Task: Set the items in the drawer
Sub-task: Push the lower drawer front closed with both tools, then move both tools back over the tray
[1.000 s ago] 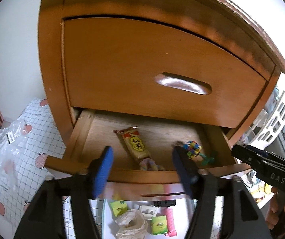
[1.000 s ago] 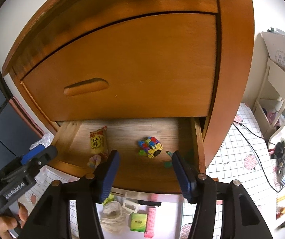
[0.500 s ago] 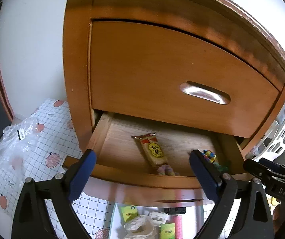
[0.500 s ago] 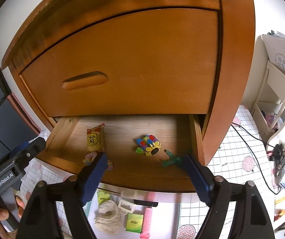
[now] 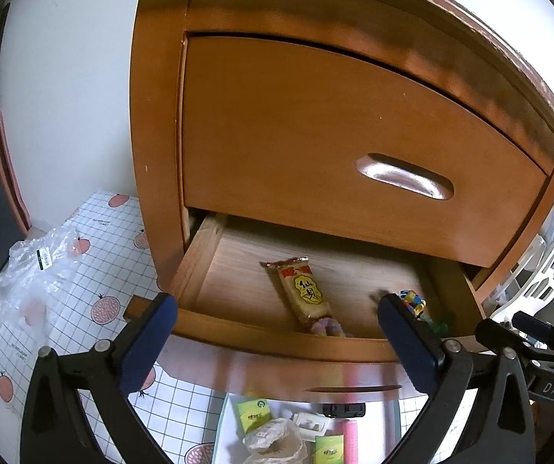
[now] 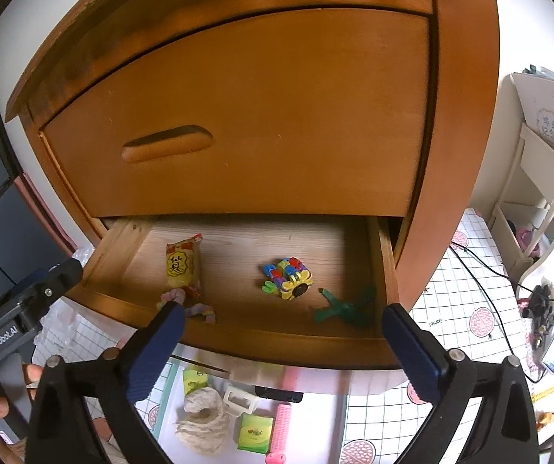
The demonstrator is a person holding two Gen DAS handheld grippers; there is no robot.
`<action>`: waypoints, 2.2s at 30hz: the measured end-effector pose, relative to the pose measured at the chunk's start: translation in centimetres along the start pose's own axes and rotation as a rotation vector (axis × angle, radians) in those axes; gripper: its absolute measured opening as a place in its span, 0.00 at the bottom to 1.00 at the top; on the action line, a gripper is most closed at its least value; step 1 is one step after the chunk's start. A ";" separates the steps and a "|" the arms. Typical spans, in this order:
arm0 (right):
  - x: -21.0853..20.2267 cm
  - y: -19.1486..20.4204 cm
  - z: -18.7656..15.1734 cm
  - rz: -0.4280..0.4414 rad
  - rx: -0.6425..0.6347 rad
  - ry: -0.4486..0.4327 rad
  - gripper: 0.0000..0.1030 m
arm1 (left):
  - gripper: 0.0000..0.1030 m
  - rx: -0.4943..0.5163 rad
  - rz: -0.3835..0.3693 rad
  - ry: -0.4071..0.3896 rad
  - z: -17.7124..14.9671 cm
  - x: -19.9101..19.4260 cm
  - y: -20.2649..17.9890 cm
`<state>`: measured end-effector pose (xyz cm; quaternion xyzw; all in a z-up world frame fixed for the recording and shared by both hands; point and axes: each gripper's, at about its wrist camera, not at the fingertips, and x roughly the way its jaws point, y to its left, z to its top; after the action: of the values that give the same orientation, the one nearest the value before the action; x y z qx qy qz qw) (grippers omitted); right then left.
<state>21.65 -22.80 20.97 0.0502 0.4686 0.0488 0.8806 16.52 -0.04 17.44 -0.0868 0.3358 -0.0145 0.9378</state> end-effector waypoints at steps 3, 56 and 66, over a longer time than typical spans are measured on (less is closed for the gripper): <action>0.1 -0.1 -0.1 -0.002 -0.001 -0.001 1.00 | 1.00 -0.003 -0.002 -0.001 -0.1 0.0 0.1; 12.0 -2.6 -21.7 0.079 0.091 0.401 1.00 | 1.00 -0.066 0.028 0.385 -21.3 7.7 3.3; 12.9 -2.6 -20.4 0.013 0.047 0.360 0.80 | 1.00 -0.059 0.007 0.414 -21.7 8.6 3.1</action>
<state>11.95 -22.76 -1.27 0.0642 0.6194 0.0515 0.7808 9.36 -1.06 -4.94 -0.1084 0.5219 -0.0189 0.8459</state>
